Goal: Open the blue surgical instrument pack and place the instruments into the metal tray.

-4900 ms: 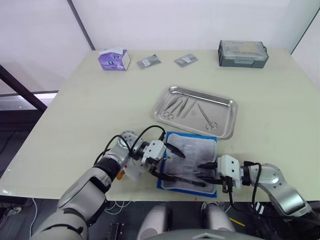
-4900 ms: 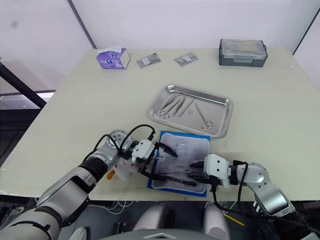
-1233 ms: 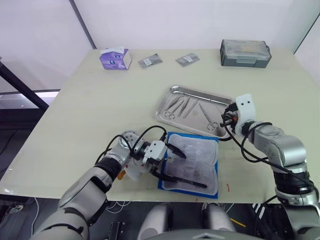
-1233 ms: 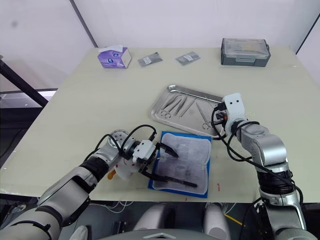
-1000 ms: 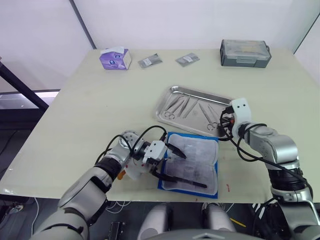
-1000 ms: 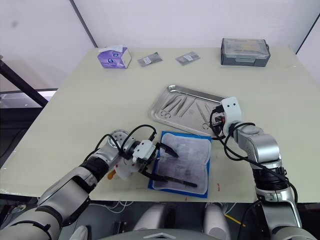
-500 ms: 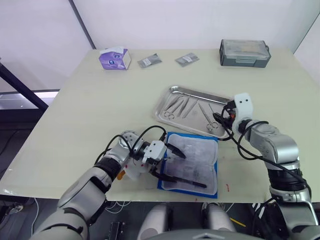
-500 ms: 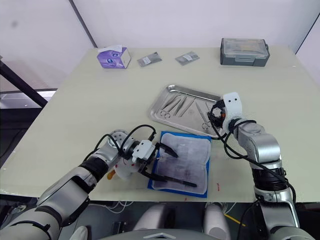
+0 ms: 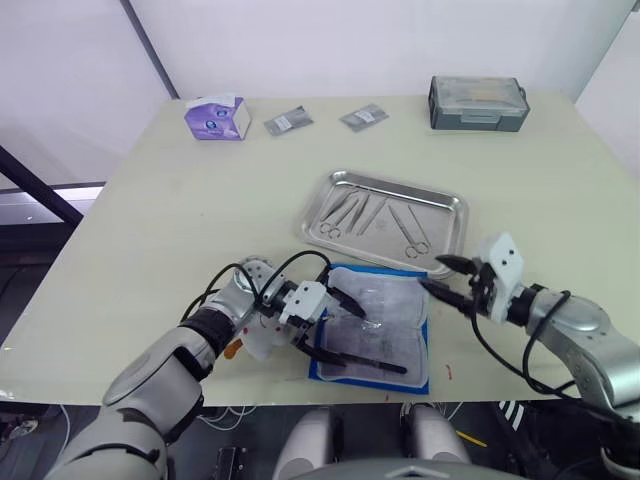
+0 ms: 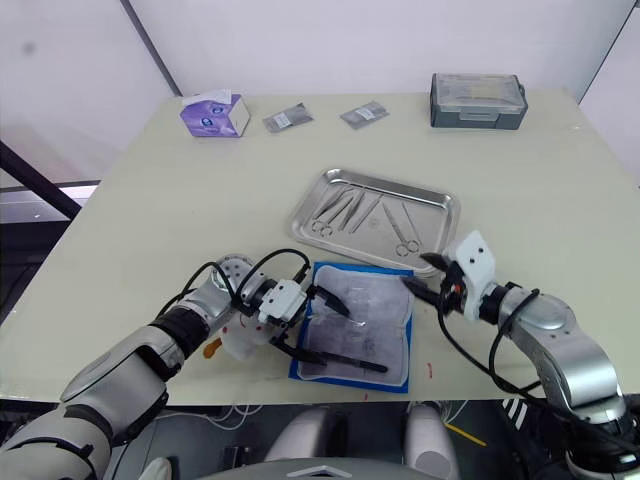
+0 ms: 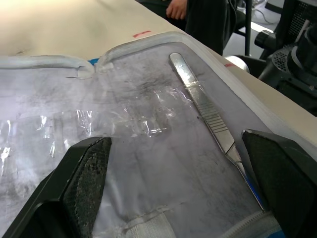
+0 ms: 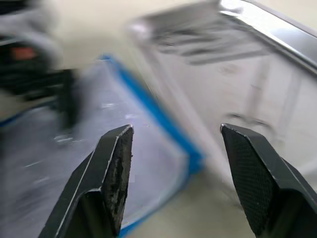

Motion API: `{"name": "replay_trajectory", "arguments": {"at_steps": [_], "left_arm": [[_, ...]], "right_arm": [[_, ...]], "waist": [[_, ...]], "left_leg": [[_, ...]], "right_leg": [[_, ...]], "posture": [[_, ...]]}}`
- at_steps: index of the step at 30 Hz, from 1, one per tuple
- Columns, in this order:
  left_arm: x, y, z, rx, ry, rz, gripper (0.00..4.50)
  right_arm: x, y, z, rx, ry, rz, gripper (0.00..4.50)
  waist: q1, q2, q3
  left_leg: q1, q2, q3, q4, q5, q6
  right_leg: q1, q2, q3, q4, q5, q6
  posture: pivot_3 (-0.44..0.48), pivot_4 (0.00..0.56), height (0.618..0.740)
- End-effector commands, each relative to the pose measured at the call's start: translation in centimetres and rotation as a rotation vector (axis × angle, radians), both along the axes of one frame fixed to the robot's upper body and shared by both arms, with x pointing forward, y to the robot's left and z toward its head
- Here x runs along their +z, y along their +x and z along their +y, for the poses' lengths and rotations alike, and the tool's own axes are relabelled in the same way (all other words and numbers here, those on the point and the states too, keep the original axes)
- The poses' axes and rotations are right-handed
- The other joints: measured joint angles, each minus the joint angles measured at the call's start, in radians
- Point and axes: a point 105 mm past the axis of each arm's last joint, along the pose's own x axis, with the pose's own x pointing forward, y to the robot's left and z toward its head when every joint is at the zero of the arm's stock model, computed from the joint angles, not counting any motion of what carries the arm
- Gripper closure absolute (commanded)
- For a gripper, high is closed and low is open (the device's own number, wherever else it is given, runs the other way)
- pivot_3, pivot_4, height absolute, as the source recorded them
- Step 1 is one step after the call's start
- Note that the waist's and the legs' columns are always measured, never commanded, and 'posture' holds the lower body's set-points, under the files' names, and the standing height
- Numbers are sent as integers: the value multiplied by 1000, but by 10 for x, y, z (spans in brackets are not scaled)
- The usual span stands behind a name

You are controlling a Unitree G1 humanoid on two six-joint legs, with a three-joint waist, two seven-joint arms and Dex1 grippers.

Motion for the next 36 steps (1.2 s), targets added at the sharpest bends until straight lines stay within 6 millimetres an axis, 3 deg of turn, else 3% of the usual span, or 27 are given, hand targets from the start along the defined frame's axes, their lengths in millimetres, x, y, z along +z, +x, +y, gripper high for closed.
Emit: {"name": "replay_trajectory", "arguments": {"at_steps": [1,7,15,36], "left_arm": [[-42,-28,28,-58,204,115,0],[-42,-28,28,-58,202,116,0],[-41,-28,29,-50,194,119,0],[-39,-25,34,36,147,141,0]], "right_arm": [[-2,-27,16,171,-22,-17,1565],[-26,-40,15,290,-133,-15,1565],[-44,-36,24,329,-180,-25,1565],[-59,-41,34,375,-205,-28,1565]], "waist": [[-1,-1,0],[-1,-5,3],[0,-6,3],[0,-6,4]], "left_leg": [[0,0,0,0,0,0],[1,0,0,0,0,0],[1,0,0,0,0,0],[2,0,0,0,0,0]], "right_leg": [[0,0,0,0,0,0],[0,0,0,0,0,0],[0,0,0,0,0,0],[0,1,1,3,-1,-1]], "posture": [[0,150,734],[0,150,734],[0,150,734],[0,150,734]]}}
